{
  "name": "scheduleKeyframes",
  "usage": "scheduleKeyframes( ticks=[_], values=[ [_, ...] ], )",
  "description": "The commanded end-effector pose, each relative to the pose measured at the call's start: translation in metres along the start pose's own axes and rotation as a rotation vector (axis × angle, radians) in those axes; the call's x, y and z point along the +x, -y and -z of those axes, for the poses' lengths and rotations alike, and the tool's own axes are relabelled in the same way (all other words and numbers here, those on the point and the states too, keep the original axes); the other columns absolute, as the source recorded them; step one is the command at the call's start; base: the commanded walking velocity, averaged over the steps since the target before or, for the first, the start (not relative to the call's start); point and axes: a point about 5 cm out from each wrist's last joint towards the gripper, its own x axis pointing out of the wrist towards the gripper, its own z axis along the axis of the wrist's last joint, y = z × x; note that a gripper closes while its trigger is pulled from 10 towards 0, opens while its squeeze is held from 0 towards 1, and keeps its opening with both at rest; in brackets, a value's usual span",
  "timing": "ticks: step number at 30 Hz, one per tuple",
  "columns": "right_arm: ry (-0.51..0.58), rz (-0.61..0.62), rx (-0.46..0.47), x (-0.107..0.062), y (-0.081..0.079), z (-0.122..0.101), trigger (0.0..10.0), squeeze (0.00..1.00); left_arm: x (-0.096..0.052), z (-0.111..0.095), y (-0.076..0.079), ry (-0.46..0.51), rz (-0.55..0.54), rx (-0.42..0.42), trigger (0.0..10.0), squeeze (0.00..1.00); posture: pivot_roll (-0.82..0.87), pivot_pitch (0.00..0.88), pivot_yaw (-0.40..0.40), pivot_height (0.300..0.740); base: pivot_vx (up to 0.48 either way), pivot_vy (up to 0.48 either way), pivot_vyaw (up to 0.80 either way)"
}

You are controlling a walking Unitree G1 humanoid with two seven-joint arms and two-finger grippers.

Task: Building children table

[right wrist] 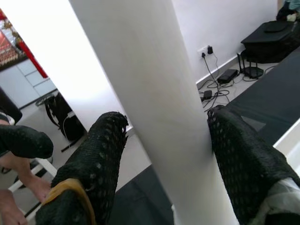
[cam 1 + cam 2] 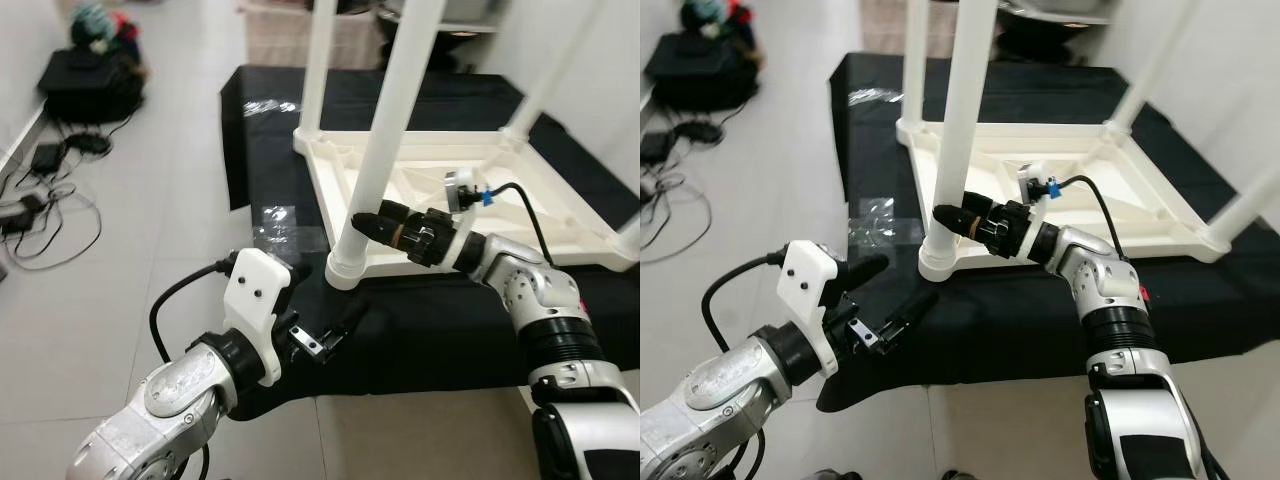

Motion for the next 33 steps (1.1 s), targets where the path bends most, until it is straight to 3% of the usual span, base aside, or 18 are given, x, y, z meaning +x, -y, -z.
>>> scheduleKeyframes(
  ticks=[1, 9, 10, 15, 18, 19, 20, 22, 23, 24, 25, 26, 28, 30, 33],
  values=[
    [-0.024, 0.041, -0.062, 0.009, 0.003, 0.005, 10.0, 0.0, -0.001, 0.001, 0.002, -0.006, 0.008, -0.004, 10.0, 0.0, 0.07, 0.156, -0.128, 0.74, 0.0, 0.0, 0.0],
    [-0.009, 0.035, -0.086, 0.031, -0.006, 0.005, 10.0, 0.0, -0.001, 0.001, 0.002, -0.006, 0.007, -0.004, 10.0, 0.0, 0.07, 0.157, -0.129, 0.74, 0.0, 0.0, 0.0],
    [0.002, 0.011, -0.083, 0.036, -0.011, 0.005, 0.0, 0.0, -0.001, 0.001, 0.002, -0.005, 0.006, -0.003, 10.0, 0.0, 0.07, 0.157, -0.13, 0.74, 0.0, 0.0, 0.0],
    [0.016, 0.036, -0.105, 0.044, -0.013, 0.005, 0.0, 0.0, -0.001, 0.0, 0.002, -0.003, 0.002, -0.002, 10.0, 0.0, 0.07, 0.157, -0.132, 0.74, 0.0, 0.0, 0.0],
    [0.058, 0.278, -0.12, 0.038, 0.008, 0.001, 0.0, 0.0, -0.001, 0.0, 0.001, -0.002, -0.003, -0.001, 10.0, 0.0, 0.07, 0.159, -0.13, 0.74, 0.0, 0.0, 0.0],
    [0.058, 0.278, -0.12, 0.038, 0.008, 0.001, 0.0, 0.0, -0.001, 0.0, 0.001, -0.002, -0.003, -0.001, 10.0, 0.0, 0.07, 0.159, -0.13, 0.74, 0.0, 0.0, 0.0],
    [0.066, 0.386, -0.122, 0.034, 0.017, 0.0, 0.0, 0.0, -0.002, 0.0, 0.001, -0.003, -0.003, -0.002, 10.0, 0.0, 0.06, 0.159, -0.128, 0.74, 0.0, 0.0, 0.0],
    [0.066, 0.386, -0.122, 0.034, 0.017, 0.0, 0.0, 0.0, -0.002, 0.0, 0.001, -0.003, -0.003, -0.002, 10.0, 0.0, 0.06, 0.159, -0.128, 0.74, 0.0, 0.0, 0.0],
    [0.065, 0.579, -0.141, 0.024, 0.03, -0.001, 0.0, 0.0, -0.001, 0.001, 0.001, -0.004, -0.004, -0.002, 10.0, 0.0, 0.06, 0.159, -0.129, 0.74, 0.0, 0.0, 0.0],
    [0.065, 0.579, -0.141, 0.024, 0.03, -0.001, 0.0, 0.0, -0.001, 0.001, 0.001, -0.004, -0.004, -0.002, 10.0, 0.0, 0.06, 0.159, -0.129, 0.74, 0.0, 0.0, 0.0],
    [0.035, 0.943, -0.17, -0.003, 0.05, 0.0, 0.0, 0.0, 0.0, 0.001, 0.001, -0.002, -0.003, -0.002, 10.0, 0.0, 0.06, 0.159, -0.128, 0.74, 0.0, 0.0, 0.0],
    [0.026, 1.196, -0.203, -0.026, 0.059, 0.0, 0.0, 0.0, 0.0, 0.001, 0.0, -0.002, -0.003, -0.001, 10.0, 0.0, 0.06, 0.159, -0.128, 0.74, 0.0, 0.0, 0.0],
    [0.026, 1.196, -0.203, -0.026, 0.059, 0.0, 0.0, 0.0, 0.0, 0.001, 0.0, -0.002, -0.003, -0.001, 10.0, 0.0, 0.06, 0.159, -0.128, 0.74, 0.0, 0.0, 0.0],
    [0.025, 1.511, -0.215, -0.054, 0.063, 0.002, 0.0, 0.0, 0.001, 0.0, 0.0, 0.0, -0.003, 0.001, 10.0, 0.0, 0.06, 0.159, -0.127, 0.74, 0.0, 0.0, 0.0],
    [0.04, 1.578, -0.193, -0.058, 0.061, 0.005, 0.0, 0.0, 0.001, 0.0, 0.0, 0.001, -0.004, 0.001, 10.0, 0.0, 0.06, 0.159, -0.127, 0.74, 0.0, 0.0, 0.0]
  ],
)
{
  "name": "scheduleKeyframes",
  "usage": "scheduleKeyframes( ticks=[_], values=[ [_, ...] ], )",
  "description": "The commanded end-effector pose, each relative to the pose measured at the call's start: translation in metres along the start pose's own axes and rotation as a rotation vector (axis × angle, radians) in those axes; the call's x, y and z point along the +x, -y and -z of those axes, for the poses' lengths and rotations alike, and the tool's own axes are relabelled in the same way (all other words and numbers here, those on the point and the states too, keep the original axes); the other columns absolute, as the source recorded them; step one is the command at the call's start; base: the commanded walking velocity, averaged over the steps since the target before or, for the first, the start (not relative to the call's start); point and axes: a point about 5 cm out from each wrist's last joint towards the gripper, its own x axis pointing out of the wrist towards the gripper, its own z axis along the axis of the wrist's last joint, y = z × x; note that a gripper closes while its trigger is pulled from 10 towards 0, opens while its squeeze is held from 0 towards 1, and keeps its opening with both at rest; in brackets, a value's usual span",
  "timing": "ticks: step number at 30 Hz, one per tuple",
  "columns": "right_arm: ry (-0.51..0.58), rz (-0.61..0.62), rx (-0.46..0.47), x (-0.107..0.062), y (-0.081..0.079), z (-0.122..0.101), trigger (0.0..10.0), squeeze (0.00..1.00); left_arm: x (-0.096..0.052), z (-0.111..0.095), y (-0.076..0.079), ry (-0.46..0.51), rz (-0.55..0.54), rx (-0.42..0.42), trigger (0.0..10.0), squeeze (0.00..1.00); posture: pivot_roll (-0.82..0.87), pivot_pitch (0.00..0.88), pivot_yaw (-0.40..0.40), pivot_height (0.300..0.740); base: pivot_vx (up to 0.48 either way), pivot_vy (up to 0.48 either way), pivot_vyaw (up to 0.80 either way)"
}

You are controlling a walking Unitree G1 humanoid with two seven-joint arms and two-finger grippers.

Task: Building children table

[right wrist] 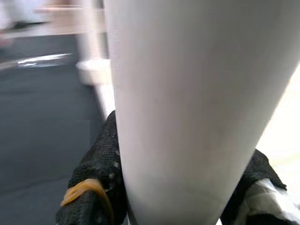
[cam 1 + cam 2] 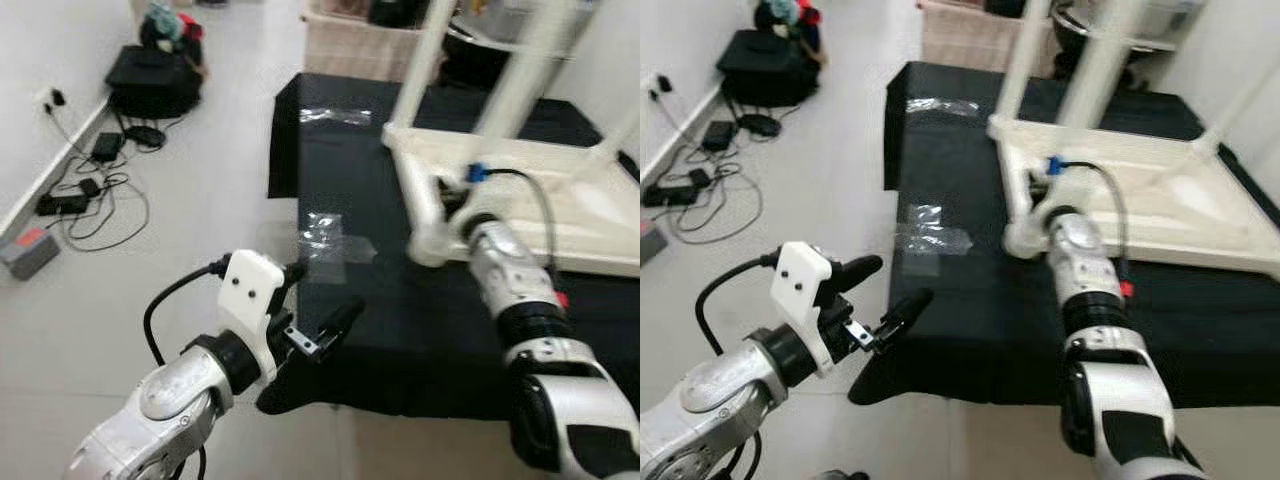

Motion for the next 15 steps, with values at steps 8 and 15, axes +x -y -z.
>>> scheduleKeyframes(
  ticks=[8, 15],
  values=[
    [-0.015, -0.085, 0.062, -0.005, -0.025, 0.008, 10.0, 0.74, 0.001, 0.002, 0.002, -0.009, 0.007, -0.003, 10.0, 0.0, 0.06, 0.156, -0.127, 0.74, 0.0, 0.0, 0.0],
    [0.067, -0.254, 0.19, 0.0, -0.04, -0.013, 10.0, 0.0, 0.001, 0.003, 0.002, -0.008, 0.007, -0.003, 10.0, 0.0, 0.06, 0.145, -0.128, 0.74, 0.0, 0.0, 0.0]
  ],
)
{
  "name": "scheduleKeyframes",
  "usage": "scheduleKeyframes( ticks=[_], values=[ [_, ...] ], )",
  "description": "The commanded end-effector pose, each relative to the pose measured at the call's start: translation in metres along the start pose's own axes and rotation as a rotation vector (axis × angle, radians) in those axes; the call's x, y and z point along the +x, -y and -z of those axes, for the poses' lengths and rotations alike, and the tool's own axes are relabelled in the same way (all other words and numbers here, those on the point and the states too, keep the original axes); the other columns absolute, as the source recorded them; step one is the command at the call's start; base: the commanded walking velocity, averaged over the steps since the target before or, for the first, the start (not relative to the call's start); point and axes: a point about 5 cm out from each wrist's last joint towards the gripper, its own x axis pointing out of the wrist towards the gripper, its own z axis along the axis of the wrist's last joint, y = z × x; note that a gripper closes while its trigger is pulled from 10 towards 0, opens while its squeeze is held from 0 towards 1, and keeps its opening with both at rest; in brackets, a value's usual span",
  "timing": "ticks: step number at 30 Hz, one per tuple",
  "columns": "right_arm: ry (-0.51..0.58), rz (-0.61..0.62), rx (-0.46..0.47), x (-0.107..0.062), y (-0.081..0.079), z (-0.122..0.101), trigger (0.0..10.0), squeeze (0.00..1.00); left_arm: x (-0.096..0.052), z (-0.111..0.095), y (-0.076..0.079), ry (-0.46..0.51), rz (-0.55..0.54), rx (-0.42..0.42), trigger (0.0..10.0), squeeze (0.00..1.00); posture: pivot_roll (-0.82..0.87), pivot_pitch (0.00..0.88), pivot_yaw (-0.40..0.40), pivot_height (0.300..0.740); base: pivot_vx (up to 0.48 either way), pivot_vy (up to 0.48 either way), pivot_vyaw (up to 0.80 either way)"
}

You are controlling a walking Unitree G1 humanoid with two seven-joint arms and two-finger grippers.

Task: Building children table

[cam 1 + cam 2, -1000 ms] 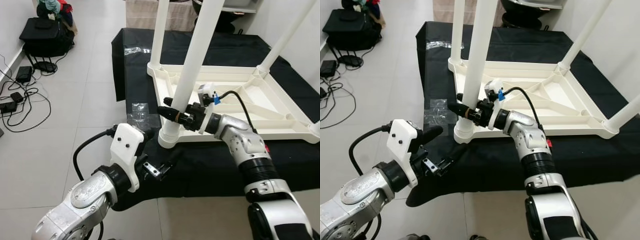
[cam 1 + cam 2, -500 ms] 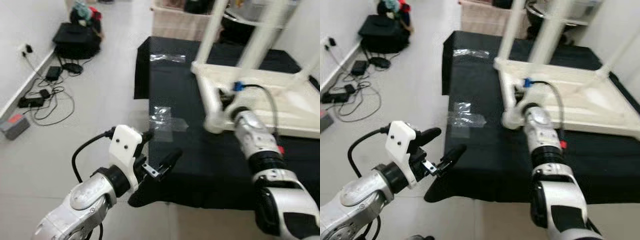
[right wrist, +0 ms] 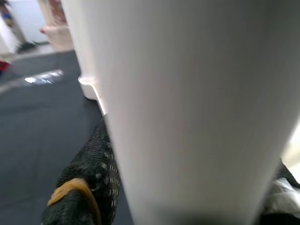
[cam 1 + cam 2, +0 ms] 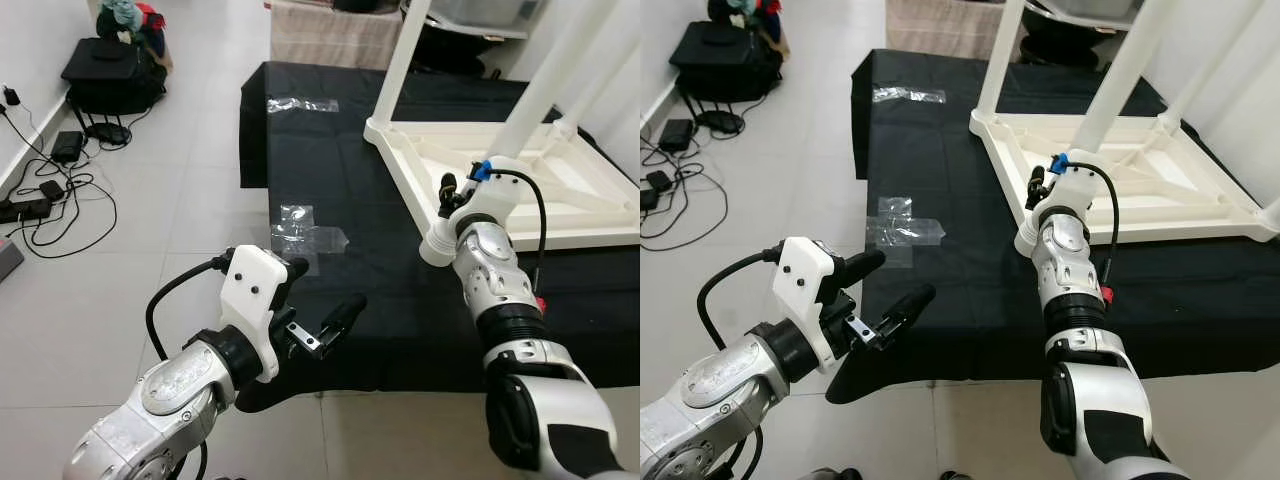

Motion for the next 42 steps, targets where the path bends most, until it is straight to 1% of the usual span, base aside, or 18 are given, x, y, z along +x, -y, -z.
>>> scheduleKeyframes(
  ticks=[1, 3, 4, 5, 6, 7, 8, 13, 17, 27, 28, 29, 30, 37, 39, 40, 41, 42],
  values=[
    [0.022, -0.083, 0.046, 0.002, -0.009, -0.007, 10.0, 0.0, 0.0, 0.003, 0.002, -0.01, 0.006, -0.005, 10.0, 0.0, 0.06, 0.145, -0.128, 0.74, 0.0, 0.0, 0.0],
    [0.022, -0.083, 0.046, 0.002, -0.009, -0.007, 10.0, 0.0, 0.0, 0.003, 0.002, -0.01, 0.006, -0.005, 10.0, 0.0, 0.06, 0.145, -0.128, 0.74, 0.0, 0.0, 0.0],
    [-0.01, -0.313, 0.116, 0.001, -0.022, -0.01, 10.0, 0.0, 0.0, 0.003, 0.002, -0.01, 0.008, -0.005, 10.0, 0.0, 0.06, 0.142, -0.126, 0.74, 0.0, 0.0, 0.0],
    [-0.01, -0.313, 0.116, 0.001, -0.022, -0.01, 10.0, 0.0, 0.0, 0.003, 0.002, -0.01, 0.008, -0.005, 10.0, 0.0, 0.06, 0.142, -0.126, 0.74, 0.0, 0.0, 0.0],
    [-0.051, -0.52, 0.139, -0.005, -0.031, -0.009, 10.0, 0.0, 0.0, 0.003, 0.002, -0.009, 0.009, -0.005, 10.0, 0.0, 0.06, 0.139, -0.127, 0.74, 0.0, 0.0, 0.0],
    [-0.051, -0.52, 0.139, -0.005, -0.031, -0.009, 10.0, 0.0, 0.0, 0.003, 0.002, -0.009, 0.009, -0.005, 10.0, 0.0, 0.06, 0.139, -0.127, 0.74, 0.0, 0.0, 0.0],
    [-0.088, -0.74, 0.136, -0.015, -0.038, -0.007, 10.0, 0.0, 0.0, 0.003, 0.002, -0.008, 0.01, -0.005, 10.0, 0.0, 0.06, 0.137, -0.126, 0.74, 0.0, 0.0, 0.0],
    [-0.185, -1.233, 0.11, -0.051, -0.043, -0.002, 10.0, 0.0, 0.0, 0.003, 0.003, -0.008, 0.013, -0.004, 10.0, 0.0, 0.07, 0.131, -0.13, 0.74, 0.0, 0.0, 0.0],
    [-0.208, -1.367, 0.129, -0.061, -0.044, -0.002, 10.0, 0.0, -0.001, 0.003, 0.003, -0.009, 0.012, -0.004, 10.0, 0.0, 0.07, 0.131, -0.13, 0.74, 0.0, 0.0, 0.0],
    [-0.207, -1.346, 0.065, -0.058, -0.054, 0.004, 10.0, 0.0, -0.001, 0.003, 0.003, -0.009, 0.014, -0.004, 10.0, 0.0, 0.07, 0.133, -0.129, 0.74, 0.0, 0.0, 0.0],
    [-0.198, -1.307, 0.014, -0.057, -0.062, 0.008, 4.1, 0.0, -0.001, 0.003, 0.003, -0.009, 0.014, -0.004, 10.0, 0.0, 0.06, 0.137, -0.131, 0.74, 0.0, 0.0, 0.0],
    [-0.198, -1.307, 0.014, -0.057, -0.062, 0.008, 4.1, 0.0, -0.001, 0.003, 0.003, -0.009, 0.014, -0.004, 10.0, 0.0, 0.06, 0.137, -0.131, 0.74, 0.0, 0.0, 0.0],
    [-0.174, -1.265, -0.013, -0.055, -0.069, 0.01, 0.0, 0.0, 0.0, 0.003, 0.004, -0.008, 0.014, -0.004, 10.0, 0.0, 0.07, 0.138, -0.132, 0.74, 0.0, 0.0, 0.0],
    [-0.128, -1.067, -0.038, -0.043, -0.074, 0.01, 0.0, 0.0, 0.0, 0.003, 0.004, -0.007, 0.012, -0.004, 10.0, 0.0, 0.06, 0.139, -0.133, 0.74, 0.0, 0.0, 0.0],
    [-0.117, -0.91, -0.068, -0.033, -0.067, 0.01, 0.0, 0.0, 0.0, 0.003, 0.003, -0.006, 0.01, -0.003, 10.0, 0.0, 0.06, 0.14, -0.132, 0.74, 0.0, 0.0, 0.0],
    [-0.123, -0.612, -0.108, -0.017, -0.047, 0.011, 0.0, 0.0, 0.0, 0.003, 0.003, -0.006, 0.008, -0.003, 10.0, 0.0, 0.06, 0.14, -0.132, 0.74, 0.0, 0.0, 0.0],
    [-0.123, -0.612, -0.108, -0.017, -0.047, 0.011, 0.0, 0.0, 0.0, 0.003, 0.003, -0.006, 0.008, -0.003, 10.0, 0.0, 0.06, 0.14, -0.132, 0.74, 0.0, 0.0, 0.0],
    [-0.121, -0.361, -0.143, -0.008, -0.026, 0.011, 0.0, 0.0, 0.0, 0.003, 0.003, -0.006, 0.007, -0.003, 10.0, 0.0, 0.06, 0.142, -0.129, 0.74, 0.0, 0.0, 0.0]
  ],
)
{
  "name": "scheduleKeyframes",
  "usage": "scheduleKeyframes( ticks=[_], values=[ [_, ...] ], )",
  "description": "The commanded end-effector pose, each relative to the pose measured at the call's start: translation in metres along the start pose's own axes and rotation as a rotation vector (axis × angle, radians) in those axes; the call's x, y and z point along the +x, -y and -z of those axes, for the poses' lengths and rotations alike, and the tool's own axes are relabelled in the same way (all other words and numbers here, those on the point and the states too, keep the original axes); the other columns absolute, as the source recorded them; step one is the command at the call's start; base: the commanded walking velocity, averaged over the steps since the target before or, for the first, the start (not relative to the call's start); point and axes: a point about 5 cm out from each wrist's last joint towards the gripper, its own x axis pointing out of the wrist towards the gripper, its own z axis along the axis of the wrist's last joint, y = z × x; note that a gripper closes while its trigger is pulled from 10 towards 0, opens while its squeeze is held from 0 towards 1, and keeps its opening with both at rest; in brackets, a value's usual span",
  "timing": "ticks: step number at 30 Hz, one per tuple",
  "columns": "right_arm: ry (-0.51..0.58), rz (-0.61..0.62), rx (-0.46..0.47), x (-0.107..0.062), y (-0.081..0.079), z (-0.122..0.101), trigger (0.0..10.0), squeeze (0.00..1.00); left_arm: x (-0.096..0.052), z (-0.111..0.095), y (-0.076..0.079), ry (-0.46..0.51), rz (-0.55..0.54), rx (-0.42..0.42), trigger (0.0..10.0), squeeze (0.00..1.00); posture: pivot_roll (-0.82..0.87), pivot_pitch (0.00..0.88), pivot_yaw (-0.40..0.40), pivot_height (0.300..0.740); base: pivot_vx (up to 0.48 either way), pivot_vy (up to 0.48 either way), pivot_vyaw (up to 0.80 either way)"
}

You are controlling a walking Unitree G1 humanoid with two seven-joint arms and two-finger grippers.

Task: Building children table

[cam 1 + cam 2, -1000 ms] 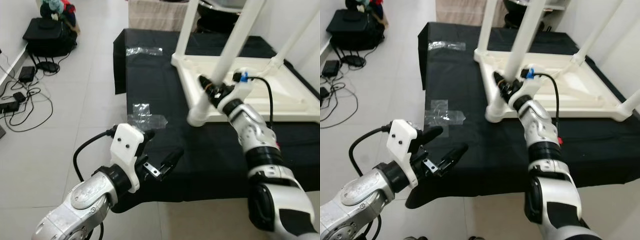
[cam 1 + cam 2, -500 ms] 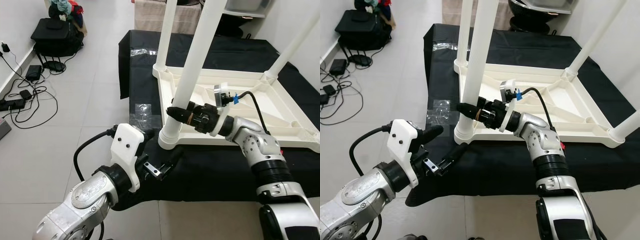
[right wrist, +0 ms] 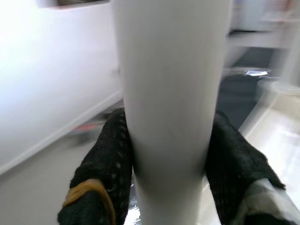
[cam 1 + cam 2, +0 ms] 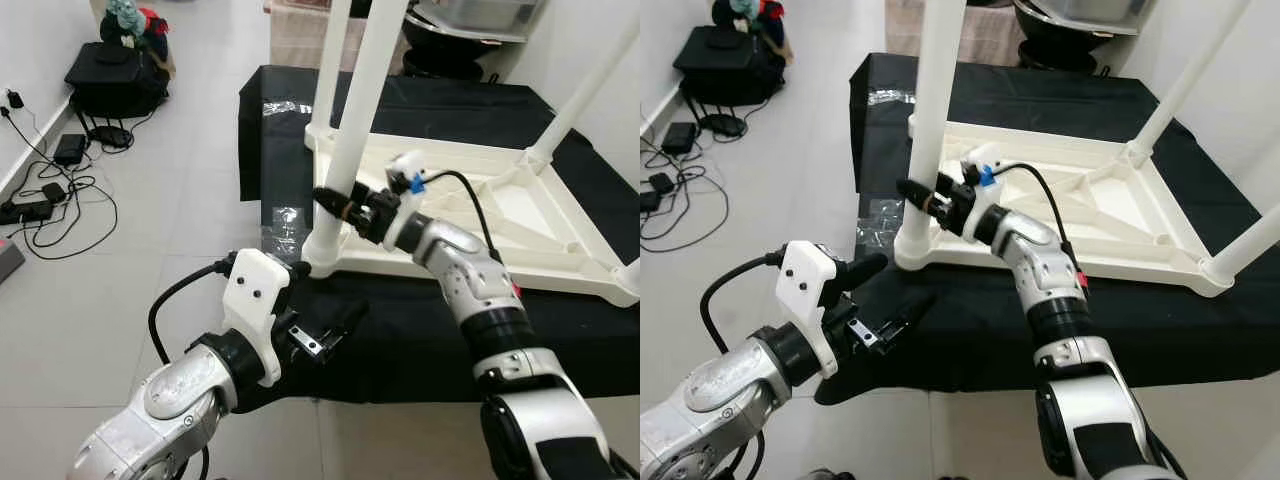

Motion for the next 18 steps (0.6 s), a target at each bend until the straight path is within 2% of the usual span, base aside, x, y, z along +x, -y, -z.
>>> scheduleKeyframes(
  ticks=[1, 2, 3, 5, 6, 7, 8, 9, 11, 12, 13, 14, 15, 16, 17, 18],
  values=[
    [-0.079, 0.586, -0.008, -0.035, 0.067, 0.016, 0.0, 0.0, 0.0, 0.002, 0.0, -0.006, -0.004, 0.002, 10.0, 0.0, 0.06, 0.141, -0.129, 0.74, 0.0, 0.0, 0.0],
    [-0.079, 0.586, -0.008, -0.035, 0.067, 0.016, 0.0, 0.0, 0.0, 0.002, 0.0, -0.006, -0.004, 0.002, 10.0, 0.0, 0.06, 0.141, -0.129, 0.74, 0.0, 0.0, 0.0],
    [-0.083, 0.778, -0.006, -0.048, 0.083, 0.017, 0.0, 0.0, 0.0, 0.002, 0.0, -0.005, -0.004, 0.002, 10.0, 0.0, 0.06, 0.141, -0.13, 0.74, 0.0, 0.0, 0.0],
    [-0.083, 0.778, -0.006, -0.048, 0.083, 0.017, 0.0, 0.0, 0.0, 0.002, 0.0, -0.005, -0.004, 0.002, 10.0, 0.0, 0.06, 0.141, -0.13, 0.74, 0.0, 0.0, 0.0],
    [-0.059, 0.938, -0.004, -0.062, 0.093, 0.016, 0.0, 0.0, 0.001, 0.001, 0.0, -0.003, -0.004, 0.003, 10.0, 0.0, 0.06, 0.142, -0.13, 0.74, 0.0, 0.0, 0.0],
    [-0.059, 0.938, -0.004, -0.062, 0.093, 0.016, 0.0, 0.0, 0.001, 0.001, 0.0, -0.003, -0.004, 0.003, 10.0, 0.0, 0.06, 0.142, -0.13, 0.74, 0.0, 0.0, 0.0],
    [-0.038, 1.015, -0.011, -0.068, 0.096, 0.014, 0.0, 0.0, 0.001, 0.001, -0.001, -0.002, -0.005, 0.004, 10.0, 0.0, 0.06, 0.143, -0.131, 0.74, 0.0, 0.0, 0.0],
    [-0.038, 1.037, -0.02, -0.07, 0.095, 0.015, 0.0, 0.0, 0.0, 0.001, -0.001, -0.003, -0.006, 0.005, 10.0, 0.0, 0.06, 0.143, -0.131, 0.74, 0.0, 0.0, 0.0],
    [-0.043, 1.042, -0.028, -0.068, 0.091, 0.016, 0.0, 0.0, 0.0, 0.001, -0.001, -0.005, -0.008, 0.006, 10.0, 0.0, 0.06, 0.144, -0.129, 0.74, 0.0, 0.0, 0.0],
    [-0.049, 1.027, -0.024, -0.065, 0.087, 0.018, 3.5, 0.0, -0.001, 0.002, -0.001, -0.007, -0.008, 0.006, 10.0, 0.0, 0.06, 0.143, -0.13, 0.74, 0.0, 0.0, 0.0],
    [-0.043, 1.011, -0.004, -0.062, 0.083, 0.019, 7.5, 0.0, -0.001, 0.002, -0.001, -0.007, -0.009, 0.006, 10.0, 0.0, 0.06, 0.143, -0.13, 0.74, 0.0, 0.0, 0.0],
    [-0.043, 1.011, -0.004, -0.062, 0.083, 0.019, 7.5, 0.0, -0.001, 0.002, -0.001, -0.007, -0.009, 0.006, 10.0, 0.0, 0.06, 0.143, -0.13, 0.74, 0.0, 0.0, 0.0],
    [-0.037, 0.961, 0.015, -0.057, 0.079, 0.018, 10.0, 0.0, -0.001, 0.002, -0.001, -0.008, -0.009, 0.006, 10.0, 0.0, 0.06, 0.145, -0.13, 0.74, 0.0, 0.0, 0.0],
    [-0.003, 0.872, 0.067, -0.046, 0.072, 0.017, 10.0, 0.0, -0.001, 0.002, -0.001, -0.007, -0.01, 0.006, 10.0, 0.0, 0.06, 0.147, -0.131, 0.74, 0.0, 0.0, 0.0],
    [-0.003, 0.872, 0.067, -0.046, 0.072, 0.017, 10.0, 0.0, -0.001, 0.002, -0.001, -0.007, -0.01, 0.006, 10.0, 0.0, 0.06, 0.147, -0.131, 0.74, 0.0, 0.0, 0.0],
    [0.021, 0.777, 0.076, -0.037, 0.065, 0.013, 10.0, 0.0, -0.001, 0.002, -0.001, -0.008, -0.01, 0.005, 10.0, 0.0, 0.06, 0.147, -0.13, 0.74, 0.0, 0.0, 0.0]
  ],
)
